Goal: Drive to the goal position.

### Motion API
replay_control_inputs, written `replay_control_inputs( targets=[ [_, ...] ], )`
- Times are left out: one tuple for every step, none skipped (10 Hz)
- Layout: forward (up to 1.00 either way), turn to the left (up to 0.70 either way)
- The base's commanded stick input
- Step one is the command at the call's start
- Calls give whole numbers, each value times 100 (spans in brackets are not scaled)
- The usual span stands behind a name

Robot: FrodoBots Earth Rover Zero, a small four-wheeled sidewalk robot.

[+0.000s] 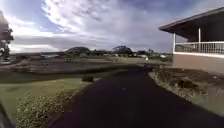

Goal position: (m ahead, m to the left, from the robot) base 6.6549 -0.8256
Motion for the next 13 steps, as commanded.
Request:
replay_control_inputs(
  targets=[
    [70,0],
    [70,0],
    [70,-1],
    [70,-13],
    [70,-35],
    [70,-35],
    [70,-35],
    [70,-35],
    [70,-35],
    [70,-6],
    [70,0],
    [70,0],
    [70,0]
  ],
)
